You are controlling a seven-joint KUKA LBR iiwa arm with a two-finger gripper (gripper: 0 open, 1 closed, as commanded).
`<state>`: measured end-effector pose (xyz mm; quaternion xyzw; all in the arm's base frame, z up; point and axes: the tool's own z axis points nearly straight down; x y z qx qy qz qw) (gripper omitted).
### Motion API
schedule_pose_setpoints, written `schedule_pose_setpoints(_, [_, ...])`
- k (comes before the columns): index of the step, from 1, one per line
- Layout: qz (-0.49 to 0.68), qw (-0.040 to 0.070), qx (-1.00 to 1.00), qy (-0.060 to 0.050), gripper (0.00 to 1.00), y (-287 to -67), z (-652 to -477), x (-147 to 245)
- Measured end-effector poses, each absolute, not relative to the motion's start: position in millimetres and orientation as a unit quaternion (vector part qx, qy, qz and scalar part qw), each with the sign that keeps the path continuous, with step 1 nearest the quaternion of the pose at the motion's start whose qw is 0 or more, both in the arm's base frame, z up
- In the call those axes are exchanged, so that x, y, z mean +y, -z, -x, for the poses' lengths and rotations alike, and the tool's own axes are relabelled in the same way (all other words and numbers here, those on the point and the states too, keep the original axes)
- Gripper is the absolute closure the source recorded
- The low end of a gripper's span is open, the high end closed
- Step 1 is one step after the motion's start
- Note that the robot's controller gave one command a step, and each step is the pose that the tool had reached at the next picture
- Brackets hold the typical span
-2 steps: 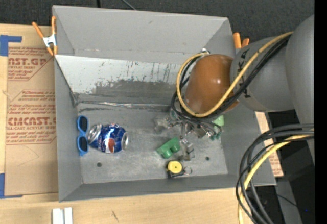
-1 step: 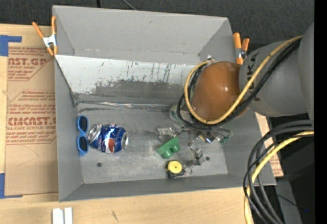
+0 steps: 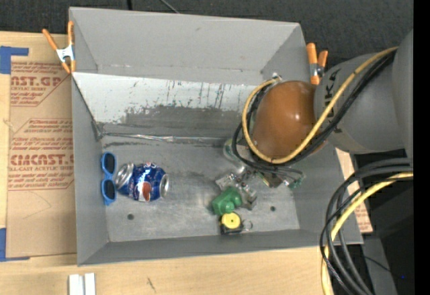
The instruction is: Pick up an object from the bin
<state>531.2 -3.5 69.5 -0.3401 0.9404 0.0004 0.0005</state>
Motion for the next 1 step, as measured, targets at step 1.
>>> schedule_pose_setpoints(1, [0.347,0.006,0.938,0.001,1.00,-270.2,-557.1,19.9])
